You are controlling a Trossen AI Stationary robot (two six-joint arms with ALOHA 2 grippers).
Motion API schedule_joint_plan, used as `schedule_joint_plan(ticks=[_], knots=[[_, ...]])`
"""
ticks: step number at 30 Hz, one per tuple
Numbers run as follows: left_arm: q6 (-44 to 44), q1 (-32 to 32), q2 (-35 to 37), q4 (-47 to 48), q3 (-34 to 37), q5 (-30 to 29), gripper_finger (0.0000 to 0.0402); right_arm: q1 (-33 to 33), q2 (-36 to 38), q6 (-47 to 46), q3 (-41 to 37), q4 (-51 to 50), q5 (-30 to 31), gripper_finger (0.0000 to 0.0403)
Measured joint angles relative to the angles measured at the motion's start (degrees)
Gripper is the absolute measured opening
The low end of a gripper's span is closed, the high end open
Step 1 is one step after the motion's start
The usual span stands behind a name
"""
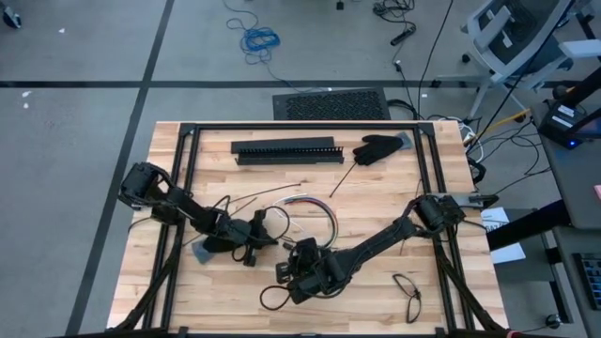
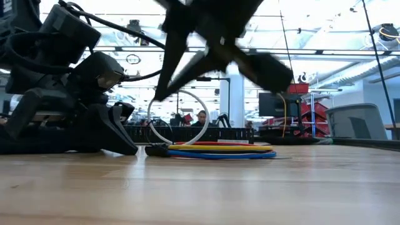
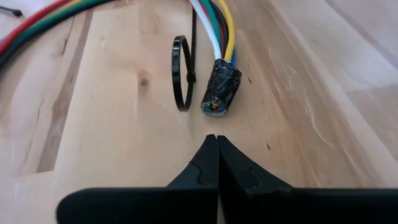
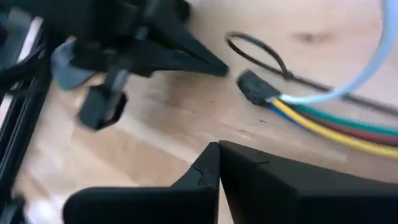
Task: Ziptie cables
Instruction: Wrap the cable wires using a zip tie
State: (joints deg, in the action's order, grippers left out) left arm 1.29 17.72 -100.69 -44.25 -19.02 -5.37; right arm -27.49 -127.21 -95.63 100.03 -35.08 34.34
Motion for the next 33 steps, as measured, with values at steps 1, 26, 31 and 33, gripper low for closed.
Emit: schedule_joint_plan(ticks=[1, 26, 31, 33], knots=[[-0.36, 0.00, 1.10, 1.09, -0.01, 0.06, 0.0000, -0.15, 0.97, 2.90, 0.00, -0.46, -0.33, 0.0012], [-4.64, 0.04, 8.90, 12.91, -0.05, -3.25, 0.0000, 9.36, 1.42, 52.94, 0.02, -7.56, -23.59, 0.0287], [-4.64, 0.04, 8.90, 13.03, -0.05, -3.31, 0.0000, 9.55, 0.64, 54.75, -0.45, -8.01, -23.90, 0.0285], [-4.64, 0.04, 8.90, 13.09, -0.03, -3.35, 0.0000, 9.55, -0.03, 54.71, -0.55, -7.45, -23.90, 0.0283]])
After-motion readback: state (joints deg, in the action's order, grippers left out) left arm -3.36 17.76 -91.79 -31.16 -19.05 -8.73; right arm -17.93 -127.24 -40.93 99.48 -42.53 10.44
